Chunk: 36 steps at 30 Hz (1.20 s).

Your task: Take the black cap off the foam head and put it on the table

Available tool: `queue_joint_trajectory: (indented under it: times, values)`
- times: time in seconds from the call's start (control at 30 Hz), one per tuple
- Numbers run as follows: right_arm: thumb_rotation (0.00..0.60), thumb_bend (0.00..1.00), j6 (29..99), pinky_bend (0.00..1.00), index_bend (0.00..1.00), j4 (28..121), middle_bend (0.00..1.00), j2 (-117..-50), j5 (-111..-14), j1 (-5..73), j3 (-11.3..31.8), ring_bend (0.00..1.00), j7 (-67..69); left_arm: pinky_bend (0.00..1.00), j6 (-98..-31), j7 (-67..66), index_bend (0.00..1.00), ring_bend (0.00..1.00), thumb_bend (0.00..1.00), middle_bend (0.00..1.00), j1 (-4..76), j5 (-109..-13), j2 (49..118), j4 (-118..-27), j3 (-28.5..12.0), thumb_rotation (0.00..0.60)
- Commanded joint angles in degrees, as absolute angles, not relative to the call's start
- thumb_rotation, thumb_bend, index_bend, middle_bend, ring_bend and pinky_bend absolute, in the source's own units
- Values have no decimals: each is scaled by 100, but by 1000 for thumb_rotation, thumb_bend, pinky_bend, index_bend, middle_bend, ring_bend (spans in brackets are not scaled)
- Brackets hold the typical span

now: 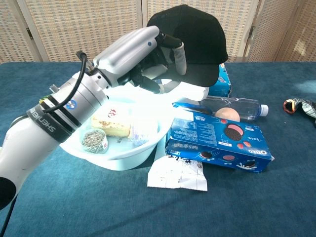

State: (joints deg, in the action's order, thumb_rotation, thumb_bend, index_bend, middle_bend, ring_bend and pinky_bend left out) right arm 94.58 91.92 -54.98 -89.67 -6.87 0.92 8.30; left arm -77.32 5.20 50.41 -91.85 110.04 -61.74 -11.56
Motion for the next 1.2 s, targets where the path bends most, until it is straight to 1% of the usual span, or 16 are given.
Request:
queue_joint_trajectory:
  times: [0.03,0.2,0.43,0.67,0.87,1.2]
  values:
    - [600,239,9428,303,345,9190,315,-5509,-8970,-666,94,222,833,1000,-7679,349,584,1000,358,1000,5005,-9130,10872,-6374,-1182,600]
    - [600,239,9391,303,345,9188,315,-5527,-9003,-617,106,222,829,1000,-7590,313,609,1000,359,1000,4956,-8975,10698,-6773,-1272,600]
    - [600,239,9440,302,345,9182,315,-5530,-9022,-630,105,222,841,1000,-7466,240,611,1000,359,1000,4939,-8743,10371,-7472,-1517,600]
    - [600,239,9496,303,345,9177,315,-5543,-9052,-648,102,222,847,1000,-7227,65,615,1000,359,1000,5118,-8521,10136,-7999,-1878,600]
    - [600,239,9556,303,345,9165,315,-5538,-9068,-677,96,222,873,1000,-7020,-253,616,1000,359,1000,5389,-8153,10088,-8063,-2355,600]
    - [600,239,9589,303,345,9139,315,-5542,-9068,-691,101,222,933,1000,-6763,-619,610,1000,359,1000,5881,-7400,10172,-7630,-3064,600]
